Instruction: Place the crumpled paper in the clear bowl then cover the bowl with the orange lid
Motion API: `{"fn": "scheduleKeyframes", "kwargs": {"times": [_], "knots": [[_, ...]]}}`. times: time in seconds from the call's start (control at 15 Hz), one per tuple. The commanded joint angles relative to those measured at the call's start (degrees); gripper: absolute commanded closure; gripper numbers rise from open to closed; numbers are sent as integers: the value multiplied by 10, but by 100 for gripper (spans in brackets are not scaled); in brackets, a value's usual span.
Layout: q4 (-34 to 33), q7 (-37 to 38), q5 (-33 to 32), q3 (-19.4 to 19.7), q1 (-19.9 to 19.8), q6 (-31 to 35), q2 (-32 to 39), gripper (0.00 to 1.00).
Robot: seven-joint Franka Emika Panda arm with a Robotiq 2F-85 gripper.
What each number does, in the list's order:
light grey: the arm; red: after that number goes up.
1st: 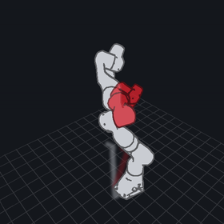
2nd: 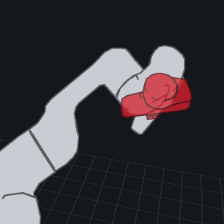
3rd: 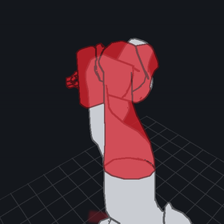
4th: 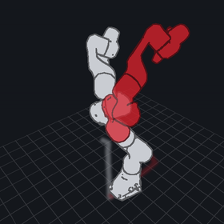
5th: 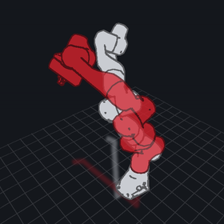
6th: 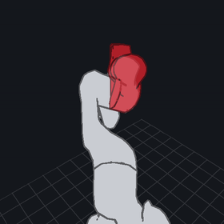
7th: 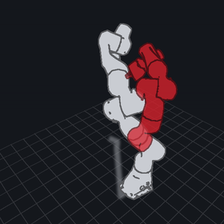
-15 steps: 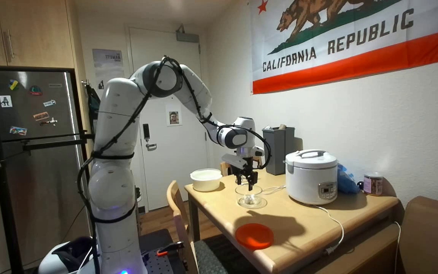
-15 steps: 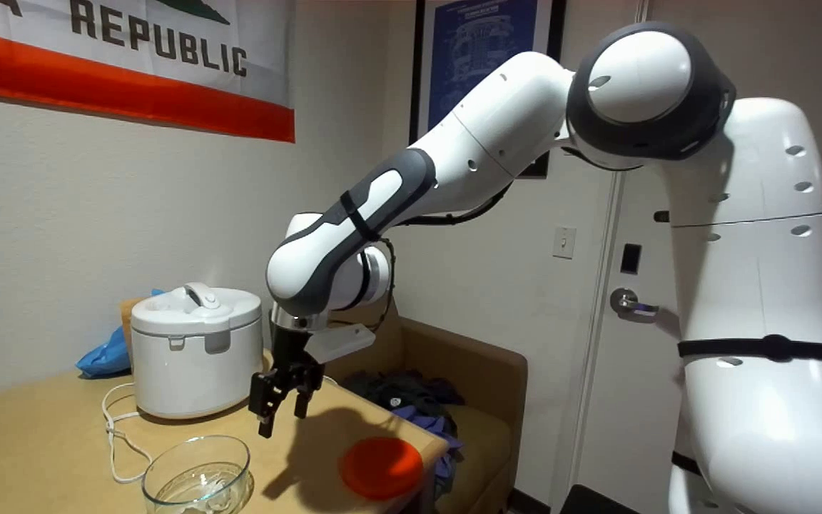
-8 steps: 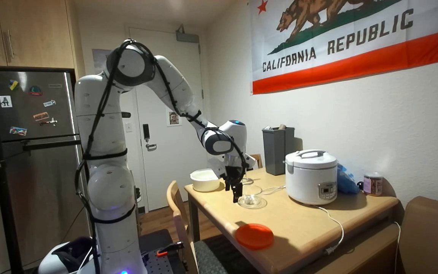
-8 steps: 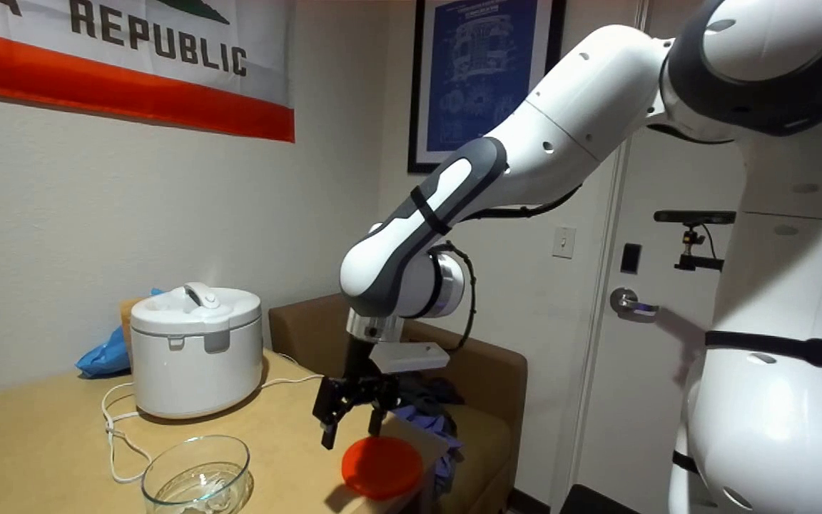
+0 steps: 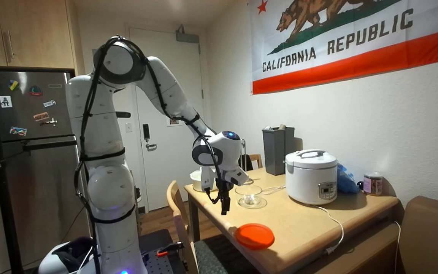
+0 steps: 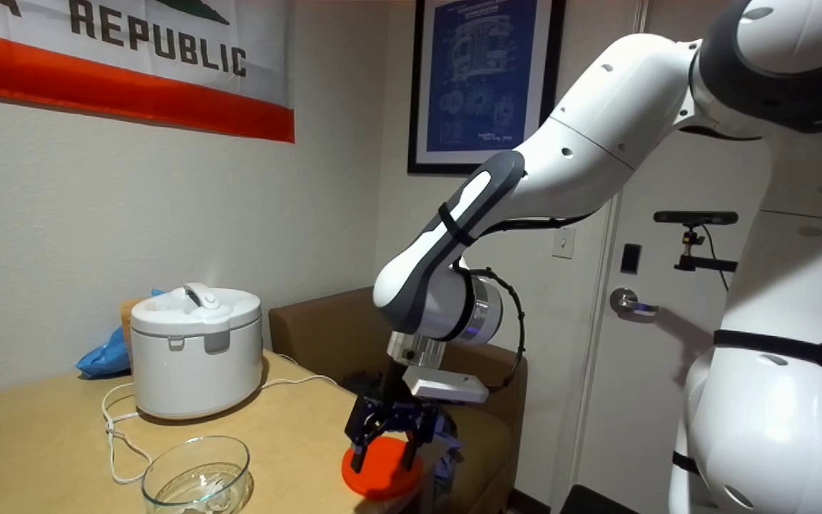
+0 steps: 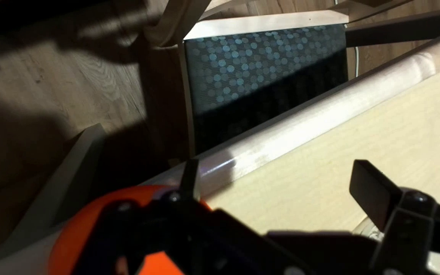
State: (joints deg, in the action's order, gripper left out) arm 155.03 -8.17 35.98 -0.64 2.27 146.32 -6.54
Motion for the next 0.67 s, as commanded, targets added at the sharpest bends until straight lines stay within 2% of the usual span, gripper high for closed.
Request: {"fn": "scheduleKeyframes", "kwargs": {"times": [0.0,0.13,0.27,0.6], "knots": [[0,-2,0,4,5,-1,-1,0],[0,-2,1,3,8,-1,-1,0],[-26,-13,30,10,9,-22,13,0],[-76,9,65,13,-3,-29,60,0]]}}
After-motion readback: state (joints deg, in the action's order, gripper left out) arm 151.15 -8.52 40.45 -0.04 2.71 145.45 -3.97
